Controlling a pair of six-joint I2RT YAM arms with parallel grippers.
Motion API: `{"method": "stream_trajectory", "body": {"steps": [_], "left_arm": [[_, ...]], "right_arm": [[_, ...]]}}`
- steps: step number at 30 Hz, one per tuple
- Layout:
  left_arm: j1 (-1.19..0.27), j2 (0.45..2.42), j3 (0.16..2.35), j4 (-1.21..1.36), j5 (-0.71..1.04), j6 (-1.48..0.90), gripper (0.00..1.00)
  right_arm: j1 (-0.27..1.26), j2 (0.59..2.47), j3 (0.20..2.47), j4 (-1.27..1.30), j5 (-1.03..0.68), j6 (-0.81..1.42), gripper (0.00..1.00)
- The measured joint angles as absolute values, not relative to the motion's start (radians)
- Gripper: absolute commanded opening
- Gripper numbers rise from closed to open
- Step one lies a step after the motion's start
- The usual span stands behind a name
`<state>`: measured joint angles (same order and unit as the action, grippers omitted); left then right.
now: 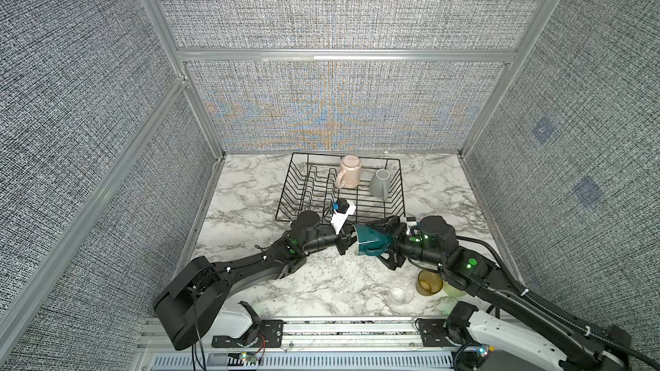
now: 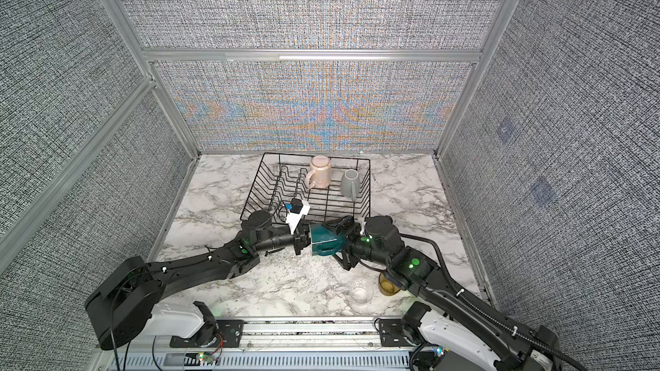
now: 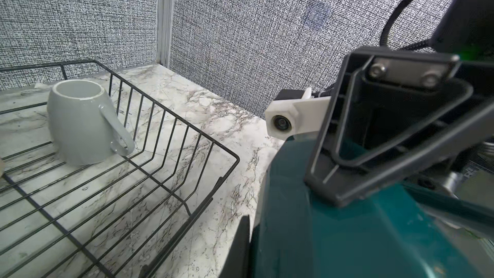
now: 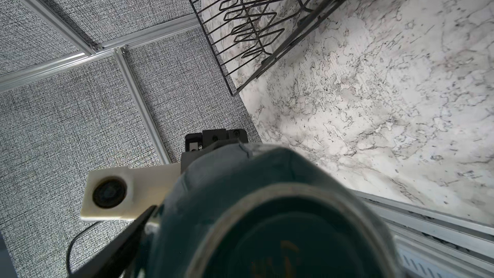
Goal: Load the cups into the dish rack
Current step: 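Grasp the green mug's base with the right gripper while the left gripper holds, then open the left gripper and draw it back while the right gripper carries the mug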
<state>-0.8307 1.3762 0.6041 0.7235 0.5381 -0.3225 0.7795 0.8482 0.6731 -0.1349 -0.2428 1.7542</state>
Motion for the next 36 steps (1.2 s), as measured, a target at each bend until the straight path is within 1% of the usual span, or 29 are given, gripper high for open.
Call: {"method": "stream_trajectory", "body": {"steps": [3, 5, 8, 10, 14, 15, 17, 19, 22, 25, 28, 34, 35, 36], "left_arm": [[-0.83, 1.394, 0.604, 0.751, 0.541, -0.329, 0.12], [-0.829, 1.4, 0.607, 0.765, 0.537, -0.33, 0.15], [-0.831, 1.409, 0.609, 0.774, 0.552, -0.345, 0.24], [-0.834, 1.41, 0.609, 0.773, 0.567, -0.355, 0.36], [-0.833, 1.41, 0.613, 0.759, 0.574, -0.376, 0.4], [-0.831, 1.41, 0.619, 0.743, 0.574, -0.378, 0.44], [-0.831, 1.409, 0.629, 0.713, 0.567, -0.388, 0.49], [-0.831, 1.403, 0.629, 0.687, 0.552, -0.398, 0.56], [-0.831, 1.385, 0.595, 0.678, 0.513, -0.417, 0.67], [-0.83, 1.347, 0.549, 0.673, 0.449, -0.427, 0.72], [-0.829, 1.298, 0.514, 0.641, 0.367, -0.426, 0.77], [-0.828, 1.192, 0.493, 0.46, 0.189, -0.399, 0.78], [-0.828, 1.177, 0.493, 0.435, 0.157, -0.395, 0.86], [-0.828, 1.163, 0.49, 0.406, 0.118, -0.392, 0.99]], "right_arm": [[0.789, 0.848, 0.669, -0.13, -0.212, 1.778, 0.82], [0.79, 0.841, 0.664, -0.12, -0.19, 1.797, 0.77], [0.793, 0.814, 0.641, -0.101, -0.162, 1.795, 0.71], [0.796, 0.792, 0.617, -0.1, -0.142, 1.794, 0.68], [0.796, 0.768, 0.595, -0.109, -0.089, 1.781, 0.64], [0.796, 0.767, 0.595, -0.113, -0.081, 1.776, 0.63], [0.796, 0.77, 0.595, -0.112, -0.056, 1.765, 0.62], [0.794, 0.78, 0.595, -0.108, -0.03, 1.752, 0.59], [0.78, 0.801, 0.612, -0.131, -0.009, 1.695, 0.59], [0.746, 0.83, 0.647, -0.165, 0.004, 1.598, 0.58], [0.699, 0.87, 0.706, -0.187, 0.009, 1.457, 0.58], [0.61, 0.984, 0.885, -0.194, -0.025, 1.05, 0.57], [0.598, 1.004, 0.909, -0.197, -0.036, 0.993, 0.57], [0.586, 1.029, 0.935, -0.202, -0.044, 0.931, 0.57]]}}
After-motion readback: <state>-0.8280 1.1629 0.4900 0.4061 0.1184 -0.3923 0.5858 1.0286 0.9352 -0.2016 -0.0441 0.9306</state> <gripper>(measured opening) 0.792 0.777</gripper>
